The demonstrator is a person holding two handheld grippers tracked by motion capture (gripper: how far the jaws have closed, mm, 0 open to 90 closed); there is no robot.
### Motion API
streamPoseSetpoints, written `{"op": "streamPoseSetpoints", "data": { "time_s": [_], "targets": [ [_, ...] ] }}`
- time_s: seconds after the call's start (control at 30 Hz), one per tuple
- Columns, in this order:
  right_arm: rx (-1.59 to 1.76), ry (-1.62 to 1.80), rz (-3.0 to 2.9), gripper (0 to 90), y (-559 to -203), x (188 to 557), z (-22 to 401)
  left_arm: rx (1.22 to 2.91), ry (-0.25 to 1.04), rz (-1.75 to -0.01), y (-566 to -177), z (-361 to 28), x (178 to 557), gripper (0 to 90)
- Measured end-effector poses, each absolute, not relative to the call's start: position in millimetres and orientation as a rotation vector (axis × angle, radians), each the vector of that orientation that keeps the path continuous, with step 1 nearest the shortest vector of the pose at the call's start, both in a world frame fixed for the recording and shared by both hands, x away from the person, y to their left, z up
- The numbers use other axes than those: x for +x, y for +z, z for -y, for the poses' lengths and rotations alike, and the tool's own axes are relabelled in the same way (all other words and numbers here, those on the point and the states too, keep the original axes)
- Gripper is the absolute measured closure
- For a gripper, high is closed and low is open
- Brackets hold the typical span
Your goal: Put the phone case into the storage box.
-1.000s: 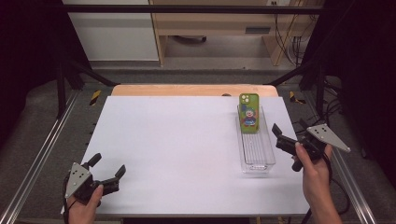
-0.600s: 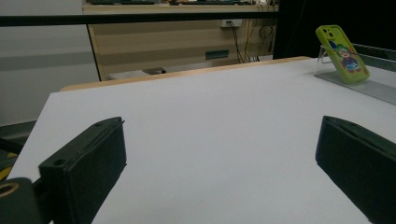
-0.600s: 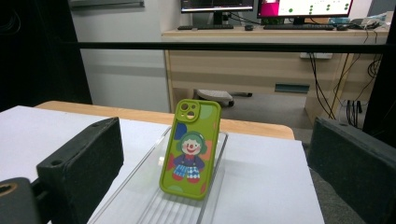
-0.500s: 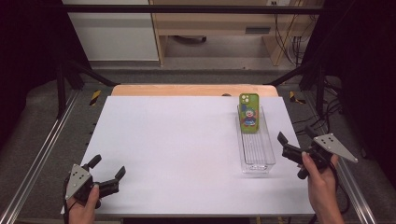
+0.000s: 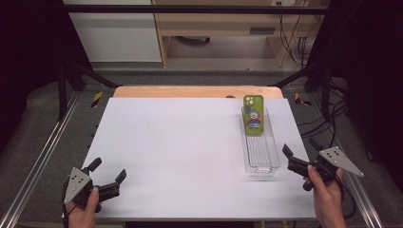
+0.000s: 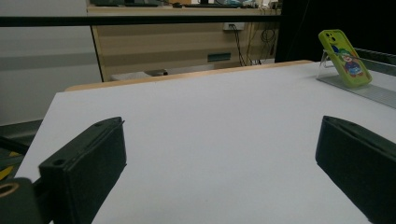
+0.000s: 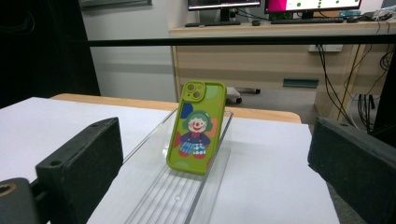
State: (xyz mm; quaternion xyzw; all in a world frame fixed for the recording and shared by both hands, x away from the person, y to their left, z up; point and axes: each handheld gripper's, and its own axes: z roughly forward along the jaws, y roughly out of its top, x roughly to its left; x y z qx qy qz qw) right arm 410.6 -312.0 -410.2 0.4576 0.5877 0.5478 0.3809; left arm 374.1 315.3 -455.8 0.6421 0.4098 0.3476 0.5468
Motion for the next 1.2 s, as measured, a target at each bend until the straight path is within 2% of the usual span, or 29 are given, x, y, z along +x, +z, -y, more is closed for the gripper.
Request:
{"op": "streamPoseSetpoints", "data": {
  "time_s": [1.2],
  "targets": [
    [1.149, 1.430, -1.577, 3.8, -450, 391, 297, 1.566, 0.801, -0.939, -458, -307, 375, 1.2]
  ]
}}
